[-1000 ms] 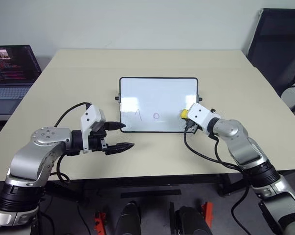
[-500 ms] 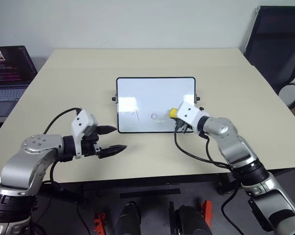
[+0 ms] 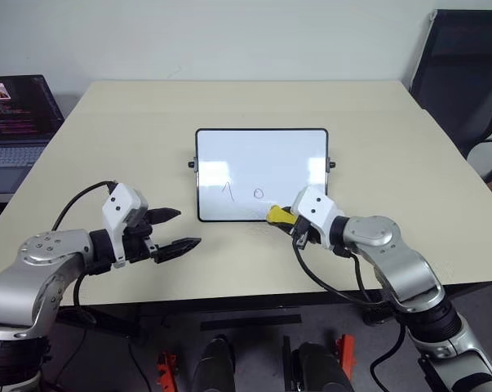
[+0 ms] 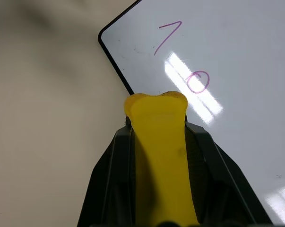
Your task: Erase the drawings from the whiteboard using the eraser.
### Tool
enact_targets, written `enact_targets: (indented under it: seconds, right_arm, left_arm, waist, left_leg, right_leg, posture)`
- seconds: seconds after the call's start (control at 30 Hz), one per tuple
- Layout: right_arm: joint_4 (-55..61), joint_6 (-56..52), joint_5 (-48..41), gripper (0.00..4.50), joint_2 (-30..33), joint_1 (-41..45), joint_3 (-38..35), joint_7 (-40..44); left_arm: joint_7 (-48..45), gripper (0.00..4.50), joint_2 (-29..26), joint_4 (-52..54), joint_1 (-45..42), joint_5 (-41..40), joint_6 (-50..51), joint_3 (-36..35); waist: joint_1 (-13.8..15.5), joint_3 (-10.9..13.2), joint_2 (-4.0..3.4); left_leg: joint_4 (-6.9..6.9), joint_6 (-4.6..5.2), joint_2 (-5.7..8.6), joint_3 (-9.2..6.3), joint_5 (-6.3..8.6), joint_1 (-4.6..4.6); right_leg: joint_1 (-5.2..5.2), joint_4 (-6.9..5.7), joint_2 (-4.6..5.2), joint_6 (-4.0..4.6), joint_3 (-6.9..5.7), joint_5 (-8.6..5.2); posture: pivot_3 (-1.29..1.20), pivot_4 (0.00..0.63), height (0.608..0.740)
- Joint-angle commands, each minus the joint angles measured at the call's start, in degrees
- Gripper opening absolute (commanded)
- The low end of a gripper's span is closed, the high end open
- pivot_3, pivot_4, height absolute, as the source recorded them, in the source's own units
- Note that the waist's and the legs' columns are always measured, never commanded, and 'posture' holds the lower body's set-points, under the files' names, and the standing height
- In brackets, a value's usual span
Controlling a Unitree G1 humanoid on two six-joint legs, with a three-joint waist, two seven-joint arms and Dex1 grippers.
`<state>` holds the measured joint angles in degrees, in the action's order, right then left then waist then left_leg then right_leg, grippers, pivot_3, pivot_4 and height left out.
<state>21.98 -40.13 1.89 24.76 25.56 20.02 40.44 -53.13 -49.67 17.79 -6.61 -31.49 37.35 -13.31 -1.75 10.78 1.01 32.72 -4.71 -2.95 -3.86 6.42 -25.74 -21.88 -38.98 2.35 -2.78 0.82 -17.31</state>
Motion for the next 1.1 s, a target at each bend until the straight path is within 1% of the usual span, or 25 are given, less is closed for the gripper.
enact_targets:
  seconds: [0.03, 0.17, 0.27, 0.47, 0.57, 0.6, 0.67, 0.73, 0.8, 0.83, 0.9, 1.0, 1.1]
  right_arm:
    - [-1.14, 4.44, 2.17, 1.07, 0.09, -0.58, 2.52, -1.53]
    - [-5.14, 7.63, 2.59, 1.07, -3.33, 2.02, 3.55, -3.38]
    - [-10.93, 12.08, 4.83, 1.07, -5.89, 6.44, 4.17, -5.91]
    - [-28.13, 20.53, 9.18, 1.07, -10.30, 15.92, 3.48, -12.00]
    - [-35.31, 22.57, 10.03, 1.07, -11.27, 18.77, 2.81, -13.41]
    - [-37.20, 23.15, 11.13, 1.07, -10.83, 19.31, 3.62, -13.28]
    - [-39.43, 24.07, 12.65, 1.07, -9.94, 19.51, 4.96, -12.21]
    - [-38.91, 24.45, 13.74, 1.07, -7.81, 18.12, 7.42, -7.66]
    - [-37.76, 24.15, 13.65, 1.07, -6.50, 16.62, 8.85, -3.80]
    - [-38.05, 24.58, 13.90, 1.07, -6.32, 16.26, 8.96, -3.54]
    - [-39.53, 25.68, 14.70, 1.07, -6.37, 16.55, 8.66, -4.45]
    - [-43.28, 28.15, 15.61, 1.07, -8.28, 19.22, 5.39, -12.20]
    - [-44.83, 28.87, 14.82, 1.07, -9.71, 20.77, 3.16, -15.75]
  left_arm:
    - [1.34, 4.50, 0.36, 1.83, -0.26, -1.11, 0.05, -2.41]
    - [1.97, 4.50, 0.44, 1.98, -0.81, -1.26, 0.15, -1.80]
    - [2.01, 4.50, 0.24, 1.60, -1.45, -1.18, 0.19, -1.52]
    - [1.62, 4.50, 0.02, 1.44, -2.25, -1.05, 0.35, -0.74]
    - [1.49, 4.50, 0.05, 1.54, -2.51, -1.00, 0.42, -0.40]
    - [1.46, 4.50, 0.06, 1.54, -2.53, -0.97, 0.44, -0.38]
    - [1.44, 4.50, 0.10, 1.58, -2.55, -0.93, 0.51, -0.38]
    - [1.42, 4.50, 0.15, 1.71, -2.48, -0.95, 0.57, -0.46]
    - [1.38, 4.50, 0.20, 1.70, -2.48, -0.91, 0.57, -0.50]
    - [1.37, 4.50, 0.23, 1.66, -2.52, -0.85, 0.55, -0.46]
    - [1.35, 4.50, 0.27, 1.65, -2.65, -0.71, 0.50, -0.26]
    - [1.34, 4.50, 0.39, 1.65, -3.13, -0.73, 0.60, 0.12]
    - [1.15, 4.50, 0.41, 1.15, -3.56, -0.59, 0.44, 0.42]
  waist:
    - [0.00, 0.00, 0.00]
    - [-0.05, 0.00, 0.00]
    - [-0.12, 0.00, 0.01]
    - [-0.11, 0.00, 0.02]
    - [0.06, 0.00, 0.03]
    - [0.05, 0.00, 0.03]
    - [-0.03, 0.00, 0.03]
    - [0.01, -0.01, 0.04]
    - [0.04, -0.03, 0.07]
    - [0.04, -0.06, 0.11]
    - [-0.07, -0.07, 0.14]
    - [-0.11, -0.08, 0.15]
    - [-0.10, -0.07, 0.15]
  left_leg:
    - [0.00, 0.00, 0.00, 0.02, 0.00, -0.04]
    - [0.00, 0.00, -0.04, 0.12, 0.00, -0.09]
    - [0.01, 0.00, -0.09, 0.17, 0.00, -0.08]
    - [0.00, -0.01, -0.23, 0.27, 0.00, -0.08]
    - [-0.02, -0.01, -0.28, 0.30, 0.00, -0.10]
    - [-0.02, -0.02, -0.28, 0.30, 0.01, -0.10]
    - [-0.02, -0.03, -0.32, 0.35, 0.01, -0.09]
    - [0.01, -0.03, -0.44, 0.37, 0.01, -0.06]
    - [0.04, -0.03, -0.54, 0.47, 0.01, 0.03]
    - [0.04, -0.03, -0.61, 0.56, 0.01, 0.13]
    - [0.05, -0.04, -0.69, 0.71, 0.02, 0.37]
    - [0.04, -0.04, -0.74, 0.79, 0.02, 0.50]
    - [0.02, -0.05, -0.77, 0.78, 0.03, 0.56]
  right_leg:
    - [-0.07, 0.00, 0.00, 0.00, 0.02, 0.00]
    - [-0.14, -0.02, -0.03, -0.02, 0.09, 0.02]
    - [-0.17, -0.04, -0.07, -0.02, 0.12, 0.07]
    - [-0.20, -0.03, -0.19, -0.01, 0.14, 0.11]
    - [-0.21, -0.03, -0.23, -0.21, 0.13, 0.22]
    - [-0.20, -0.03, -0.23, -0.23, 0.13, 0.24]
    - [-0.21, -0.03, -0.25, -0.23, 0.15, 0.24]
    - [-0.21, -0.03, -0.35, 0.02, 0.15, 0.18]
    - [-0.21, -0.04, -0.37, 0.10, 0.14, 0.17]
    - [-0.25, -0.04, -0.37, 0.11, 0.13, 0.17]
    - [-0.12, -0.03, -0.36, 0.14, 0.20, 0.19]
    - [-0.10, -0.04, -0.36, 0.24, 0.23, 0.26]
    - [-0.12, -0.06, -0.37, 0.34, 0.22, 0.41]
  posture:
    - [0.00, 0.150, 0.740]
    - [0.00, 0.150, 0.740]
    - [0.00, 0.150, 0.740]
    - [0.00, 0.150, 0.740]
    - [0.00, 0.150, 0.740]
    - [0.00, 0.150, 0.740]
    - [0.00, 0.150, 0.740]
    - [0.00, 0.150, 0.740]
    - [0.00, 0.150, 0.740]
    - [0.00, 0.150, 0.740]
    - [0.00, 0.150, 0.740]
    - [0.00, 0.150, 0.740]
    - [0.00, 0.150, 0.740]
